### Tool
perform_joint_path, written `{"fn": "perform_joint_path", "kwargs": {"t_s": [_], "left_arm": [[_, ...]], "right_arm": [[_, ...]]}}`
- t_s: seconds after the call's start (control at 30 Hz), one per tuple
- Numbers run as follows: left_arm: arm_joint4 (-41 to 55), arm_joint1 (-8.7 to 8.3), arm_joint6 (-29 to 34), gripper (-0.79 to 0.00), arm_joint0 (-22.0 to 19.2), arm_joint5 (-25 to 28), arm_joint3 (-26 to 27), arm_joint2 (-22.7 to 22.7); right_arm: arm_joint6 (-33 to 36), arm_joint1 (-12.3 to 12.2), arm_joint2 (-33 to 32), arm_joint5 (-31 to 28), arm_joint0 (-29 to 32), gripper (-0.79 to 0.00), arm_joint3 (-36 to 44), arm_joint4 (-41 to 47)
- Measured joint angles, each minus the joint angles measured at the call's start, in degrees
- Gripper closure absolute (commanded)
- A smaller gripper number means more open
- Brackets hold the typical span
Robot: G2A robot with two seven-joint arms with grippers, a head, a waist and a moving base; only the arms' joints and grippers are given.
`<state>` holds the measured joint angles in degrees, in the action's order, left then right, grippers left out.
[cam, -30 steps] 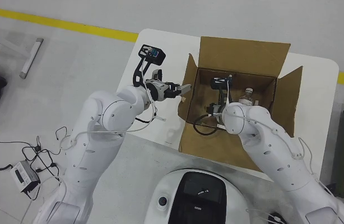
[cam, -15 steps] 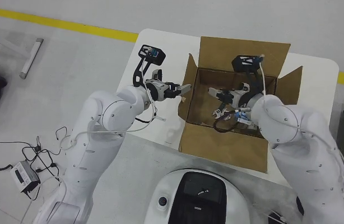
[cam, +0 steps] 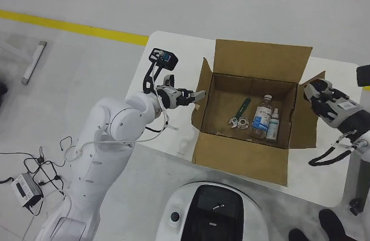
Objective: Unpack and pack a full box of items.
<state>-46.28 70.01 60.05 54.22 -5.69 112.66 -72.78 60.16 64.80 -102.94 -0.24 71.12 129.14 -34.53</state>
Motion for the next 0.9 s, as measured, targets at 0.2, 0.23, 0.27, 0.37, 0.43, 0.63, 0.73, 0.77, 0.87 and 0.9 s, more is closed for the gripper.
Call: {"fn": "perform_joint_path", "kwargs": {"t_s": [0.2, 0.23, 0.27, 0.37, 0.43, 0.63, 0.73, 0.77, 0.87, 0.9], "left_arm": [[0.0, 0.0, 0.0, -0.785, 0.0, 0.0, 0.0, 0.0], [0.0, 0.0, 0.0, -0.785, 0.0, 0.0, 0.0, 0.0], [0.0, 0.0, 0.0, -0.785, 0.0, 0.0, 0.0, 0.0], [0.0, 0.0, 0.0, -0.785, 0.0, 0.0, 0.0, 0.0], [0.0, 0.0, 0.0, -0.785, 0.0, 0.0, 0.0, 0.0], [-0.01, -0.01, -0.29, -0.785, 0.21, 0.11, -0.01, -0.02], [-2.49, -0.23, -2.88, -0.785, 1.58, 1.12, 0.51, -0.26], [-3.79, -0.31, -3.54, -0.785, 2.01, 1.25, 0.79, -0.26], [-9.84, -0.58, -5.76, -0.237, 3.54, 1.2, 1.37, 0.28], [-12.1, -0.64, -6.57, -0.043, 4.03, 1.1, 1.47, 0.66]], "right_arm": [[-0.69, -0.25, -9.55, -4.26, 6.74, 0.0, -0.2, 6.74], [-0.64, -0.25, -9.49, -4.24, 6.67, 0.0, -0.19, 6.72], [-0.64, -0.25, -9.4, -4.21, 6.6, 0.0, -0.19, 6.66], [-0.66, -0.24, -9.33, -4.17, 6.56, 0.0, -0.19, 6.59], [-0.68, -0.24, -9.33, -4.18, 6.58, 0.0, -0.18, 6.58], [-10.87, 0.13, -10.68, -4.38, 10.55, 0.0, -1.53, 6.28], [-17.46, 0.51, -12.5, -4.19, 13.8, 0.0, -3.1, 7.02], [-19.16, 0.62, -12.98, -4.09, 14.79, 0.0, -3.66, 7.28], [-23.98, 0.84, -13.6, -4.85, 17.76, 0.0, -5.94, 5.32], [-25.4, 0.94, -13.19, -4.92, 18.38, 0.0, -6.74, 4.66]]}}
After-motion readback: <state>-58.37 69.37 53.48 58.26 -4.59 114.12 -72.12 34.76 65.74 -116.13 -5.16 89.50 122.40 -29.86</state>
